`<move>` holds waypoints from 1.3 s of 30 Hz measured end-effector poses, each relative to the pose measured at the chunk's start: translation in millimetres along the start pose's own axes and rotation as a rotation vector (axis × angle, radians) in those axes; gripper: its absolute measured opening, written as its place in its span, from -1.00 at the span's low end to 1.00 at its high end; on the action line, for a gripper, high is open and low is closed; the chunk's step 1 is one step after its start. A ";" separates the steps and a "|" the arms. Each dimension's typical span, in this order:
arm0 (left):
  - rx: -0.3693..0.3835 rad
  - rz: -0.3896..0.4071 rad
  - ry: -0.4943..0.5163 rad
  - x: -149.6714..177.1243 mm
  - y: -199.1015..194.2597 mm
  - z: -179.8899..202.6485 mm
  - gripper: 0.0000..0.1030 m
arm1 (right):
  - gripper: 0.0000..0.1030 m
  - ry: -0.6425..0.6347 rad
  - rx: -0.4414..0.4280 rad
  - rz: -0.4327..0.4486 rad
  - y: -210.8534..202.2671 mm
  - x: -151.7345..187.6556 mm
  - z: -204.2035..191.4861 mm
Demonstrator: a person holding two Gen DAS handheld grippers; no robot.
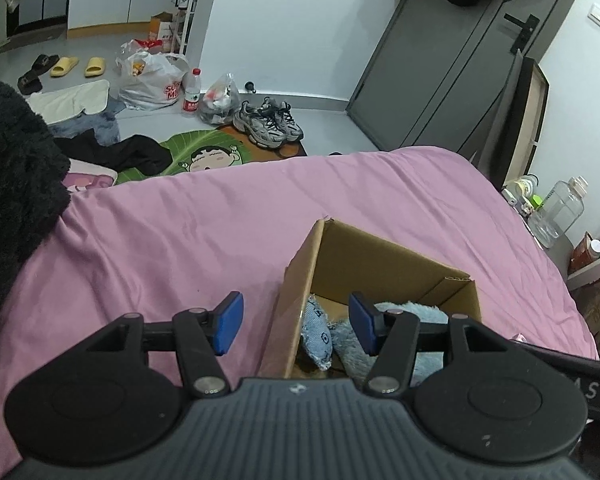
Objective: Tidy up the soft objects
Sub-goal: 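Open the left tool over the box while the right tool releases the grey plush inside, then grasp the black plush with the left tool while the right tool grasps the clear plastic bag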
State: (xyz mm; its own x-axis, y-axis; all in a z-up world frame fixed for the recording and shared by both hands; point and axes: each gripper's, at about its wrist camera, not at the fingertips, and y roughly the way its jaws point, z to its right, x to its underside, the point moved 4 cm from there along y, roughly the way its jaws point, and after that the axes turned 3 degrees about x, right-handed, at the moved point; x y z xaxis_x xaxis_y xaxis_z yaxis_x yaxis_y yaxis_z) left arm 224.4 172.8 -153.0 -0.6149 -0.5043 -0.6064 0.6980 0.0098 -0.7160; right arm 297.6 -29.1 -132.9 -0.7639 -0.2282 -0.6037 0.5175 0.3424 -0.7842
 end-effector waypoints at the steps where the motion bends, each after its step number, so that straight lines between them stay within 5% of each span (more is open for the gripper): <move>1: -0.002 0.004 0.004 -0.6 -0.1 0.1 0.11 | 0.50 0.000 0.000 0.000 -2.4 1.1 1.4; 15: 0.011 0.021 0.049 4.0 -11.6 17.6 0.32 | 0.55 0.015 0.056 0.007 -30.3 15.1 19.1; 39: 0.087 -0.020 0.178 25.3 -19.5 76.1 0.36 | 0.65 0.070 0.119 0.028 -57.5 23.8 91.3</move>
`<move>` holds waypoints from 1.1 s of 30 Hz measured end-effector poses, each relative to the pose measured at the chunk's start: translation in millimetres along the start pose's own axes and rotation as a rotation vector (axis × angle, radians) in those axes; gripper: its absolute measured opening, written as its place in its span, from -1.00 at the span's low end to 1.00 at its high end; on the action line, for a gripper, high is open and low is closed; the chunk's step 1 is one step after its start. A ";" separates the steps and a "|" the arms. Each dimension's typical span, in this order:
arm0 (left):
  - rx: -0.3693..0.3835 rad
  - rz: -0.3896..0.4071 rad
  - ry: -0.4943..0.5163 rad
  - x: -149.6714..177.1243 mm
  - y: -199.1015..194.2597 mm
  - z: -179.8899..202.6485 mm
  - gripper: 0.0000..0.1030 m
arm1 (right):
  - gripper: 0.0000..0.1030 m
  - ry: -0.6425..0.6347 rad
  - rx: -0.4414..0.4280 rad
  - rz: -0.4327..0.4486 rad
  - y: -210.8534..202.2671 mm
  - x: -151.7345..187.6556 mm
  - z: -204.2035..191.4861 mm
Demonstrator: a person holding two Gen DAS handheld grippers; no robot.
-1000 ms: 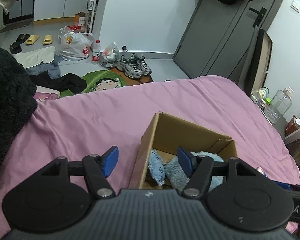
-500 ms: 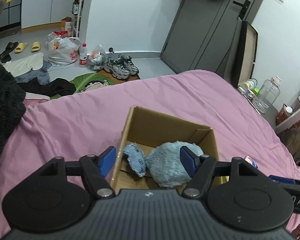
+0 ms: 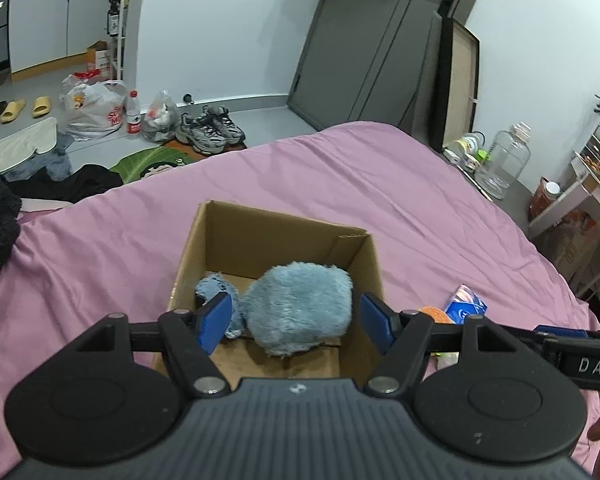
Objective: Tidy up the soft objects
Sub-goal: 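Grasp the black plush with the left tool while the right tool grasps the clear plastic bag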
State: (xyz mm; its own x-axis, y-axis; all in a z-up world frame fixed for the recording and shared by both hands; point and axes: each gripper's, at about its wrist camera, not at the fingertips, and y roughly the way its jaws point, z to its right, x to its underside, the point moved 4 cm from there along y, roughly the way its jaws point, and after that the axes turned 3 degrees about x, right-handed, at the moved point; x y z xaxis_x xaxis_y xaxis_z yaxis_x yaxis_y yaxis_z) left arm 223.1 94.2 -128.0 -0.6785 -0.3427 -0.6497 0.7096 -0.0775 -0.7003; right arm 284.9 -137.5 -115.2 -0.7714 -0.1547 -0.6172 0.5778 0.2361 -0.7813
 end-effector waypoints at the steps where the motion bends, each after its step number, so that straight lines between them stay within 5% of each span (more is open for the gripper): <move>1: 0.001 -0.004 -0.001 -0.9 -0.1 1.5 0.36 | 0.65 0.015 -0.001 0.005 0.2 0.9 6.0; 13: 0.043 -0.006 0.077 4.6 -4.7 63.8 0.37 | 0.61 0.182 -0.031 -0.019 11.7 10.1 75.3; 17: 0.036 -0.011 0.093 15.3 -1.6 83.9 0.36 | 0.37 0.190 -0.059 -0.068 22.7 23.0 84.6; 30: -0.025 -0.016 0.115 33.5 3.9 127.1 0.28 | 0.35 0.203 -0.148 -0.239 72.0 57.9 93.0; 33: -0.036 -0.037 0.119 41.9 10.1 134.7 0.24 | 0.13 0.187 -0.148 -0.261 77.8 63.9 92.9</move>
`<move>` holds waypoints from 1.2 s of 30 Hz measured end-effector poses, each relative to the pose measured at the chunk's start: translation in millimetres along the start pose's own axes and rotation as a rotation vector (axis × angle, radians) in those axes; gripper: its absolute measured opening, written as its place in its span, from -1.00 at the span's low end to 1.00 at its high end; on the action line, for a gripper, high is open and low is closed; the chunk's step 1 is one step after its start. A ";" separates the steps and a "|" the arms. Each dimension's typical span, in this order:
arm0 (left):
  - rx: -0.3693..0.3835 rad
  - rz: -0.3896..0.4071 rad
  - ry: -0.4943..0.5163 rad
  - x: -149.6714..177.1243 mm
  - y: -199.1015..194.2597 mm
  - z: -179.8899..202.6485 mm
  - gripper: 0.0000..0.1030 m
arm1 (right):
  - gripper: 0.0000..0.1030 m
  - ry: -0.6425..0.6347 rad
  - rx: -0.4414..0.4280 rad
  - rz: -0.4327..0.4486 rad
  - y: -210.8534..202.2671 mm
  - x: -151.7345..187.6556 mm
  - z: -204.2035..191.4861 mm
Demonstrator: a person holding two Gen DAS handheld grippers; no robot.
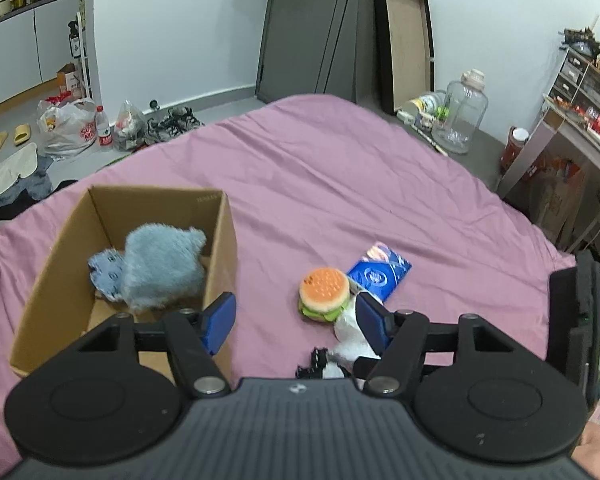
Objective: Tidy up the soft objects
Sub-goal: 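Grasp the black plush with the left tool while the right tool grasps the clear plastic bag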
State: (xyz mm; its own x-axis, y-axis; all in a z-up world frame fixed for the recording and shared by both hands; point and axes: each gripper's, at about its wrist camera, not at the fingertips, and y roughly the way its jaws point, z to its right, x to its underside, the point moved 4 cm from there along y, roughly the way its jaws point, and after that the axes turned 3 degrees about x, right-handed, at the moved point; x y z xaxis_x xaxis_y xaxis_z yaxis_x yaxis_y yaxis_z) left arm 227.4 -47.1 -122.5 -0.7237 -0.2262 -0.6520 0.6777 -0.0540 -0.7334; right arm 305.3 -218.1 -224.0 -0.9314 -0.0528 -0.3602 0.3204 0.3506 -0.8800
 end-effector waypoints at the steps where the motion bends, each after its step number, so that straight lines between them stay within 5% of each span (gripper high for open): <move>1: -0.004 -0.006 0.002 2.0 2.1 2.8 0.24 | 0.11 -0.005 -0.006 0.005 0.1 1.0 0.8; 6: -0.023 -0.027 -0.015 8.8 8.9 8.9 0.20 | -0.41 0.025 -0.041 0.028 -9.8 -0.3 13.2; 8: -0.031 -0.031 -0.017 10.4 11.0 11.0 0.20 | -0.44 0.045 -0.041 0.045 -14.9 -0.9 19.9; 16: -0.037 -0.067 -0.018 22.0 24.6 21.2 0.20 | -0.44 0.100 0.024 0.103 -32.4 -5.6 45.6; 31: 0.040 -0.138 -0.002 37.0 68.9 50.6 0.20 | -0.41 0.215 0.014 0.110 -36.0 -13.3 73.3; 35: 0.053 -0.162 -0.017 40.0 83.6 49.7 0.20 | -0.31 0.216 0.024 0.109 -35.5 -14.4 74.4; 36: 0.053 -0.168 -0.021 41.5 87.4 49.9 0.20 | -0.16 0.221 0.026 0.110 -36.4 -15.3 75.3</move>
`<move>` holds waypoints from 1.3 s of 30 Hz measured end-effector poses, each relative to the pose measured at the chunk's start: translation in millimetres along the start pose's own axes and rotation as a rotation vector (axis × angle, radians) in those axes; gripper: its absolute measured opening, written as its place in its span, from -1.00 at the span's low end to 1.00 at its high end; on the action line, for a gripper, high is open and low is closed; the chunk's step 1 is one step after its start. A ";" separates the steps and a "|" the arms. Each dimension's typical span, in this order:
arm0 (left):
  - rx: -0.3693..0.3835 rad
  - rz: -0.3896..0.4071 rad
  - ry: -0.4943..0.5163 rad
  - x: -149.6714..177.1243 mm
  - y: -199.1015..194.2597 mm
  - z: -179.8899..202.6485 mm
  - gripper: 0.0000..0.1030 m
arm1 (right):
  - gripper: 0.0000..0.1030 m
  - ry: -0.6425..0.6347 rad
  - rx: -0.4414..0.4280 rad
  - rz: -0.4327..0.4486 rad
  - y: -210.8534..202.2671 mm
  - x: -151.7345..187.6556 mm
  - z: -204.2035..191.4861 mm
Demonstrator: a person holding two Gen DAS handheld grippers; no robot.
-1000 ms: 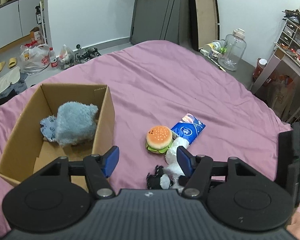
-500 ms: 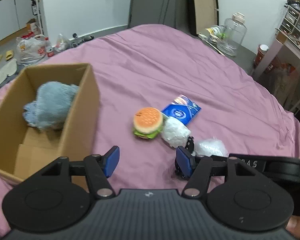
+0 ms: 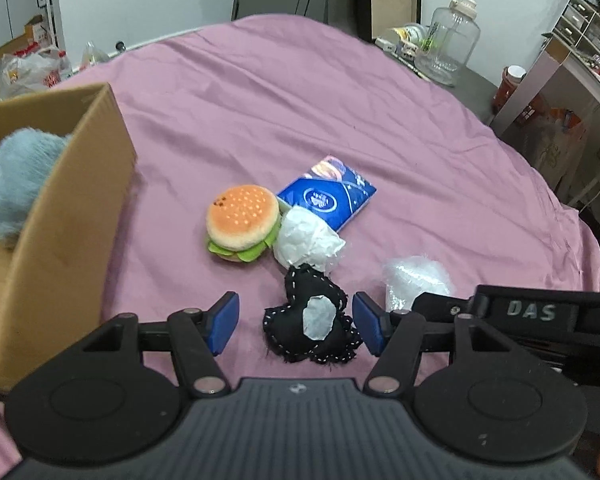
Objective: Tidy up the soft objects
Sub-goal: 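Grasp the black plush with the left tool while the right tool grasps the clear plastic bag, then carry the black plush into the box with the left tool while the right tool drops the bag in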
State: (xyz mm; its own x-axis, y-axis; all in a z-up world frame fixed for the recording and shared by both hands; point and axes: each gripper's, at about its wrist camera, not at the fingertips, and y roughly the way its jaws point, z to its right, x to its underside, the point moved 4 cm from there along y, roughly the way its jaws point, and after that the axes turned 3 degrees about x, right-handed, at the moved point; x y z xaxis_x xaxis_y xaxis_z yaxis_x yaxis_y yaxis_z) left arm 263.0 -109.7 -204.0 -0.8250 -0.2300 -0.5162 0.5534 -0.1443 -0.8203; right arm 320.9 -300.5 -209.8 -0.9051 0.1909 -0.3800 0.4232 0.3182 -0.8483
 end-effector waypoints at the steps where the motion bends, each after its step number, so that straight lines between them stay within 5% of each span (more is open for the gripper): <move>1: 0.000 -0.007 -0.004 1.0 4.0 -0.4 0.20 | -0.05 0.008 0.000 0.005 -1.7 -1.4 1.0; 3: 0.003 -0.020 -0.007 3.0 11.7 -1.3 0.20 | 0.14 0.029 -0.028 0.031 -8.8 -4.7 2.6; 8: 0.009 -0.027 -0.016 5.8 23.0 -5.1 0.04 | 0.16 0.038 -0.032 0.056 -14.6 -7.3 7.4; 12: 0.022 -0.024 -0.020 3.2 25.1 -4.9 -0.40 | 0.10 0.047 -0.051 0.016 -1.9 -5.3 9.0; 18: 0.058 -0.018 -0.038 1.5 15.2 -7.9 -0.64 | -0.13 0.041 -0.015 -0.012 16.0 -1.7 9.9; 30: 0.085 0.054 -0.042 -2.5 -37.1 -16.3 -0.67 | -0.60 -0.019 -0.016 0.020 10.7 -0.6 -7.4; 39: 0.095 0.124 -0.049 -12.2 -85.1 -36.3 -0.67 | -0.63 -0.050 -0.017 0.111 -27.7 -0.7 -31.4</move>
State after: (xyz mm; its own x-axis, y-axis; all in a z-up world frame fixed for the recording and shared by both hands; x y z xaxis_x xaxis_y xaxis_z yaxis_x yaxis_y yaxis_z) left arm 221.9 -59.7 -136.9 -0.7442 -0.2979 -0.5978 0.6612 -0.2018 -0.7226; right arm 311.1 -280.3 -174.5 -0.8536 0.1790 -0.4893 0.5208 0.3136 -0.7940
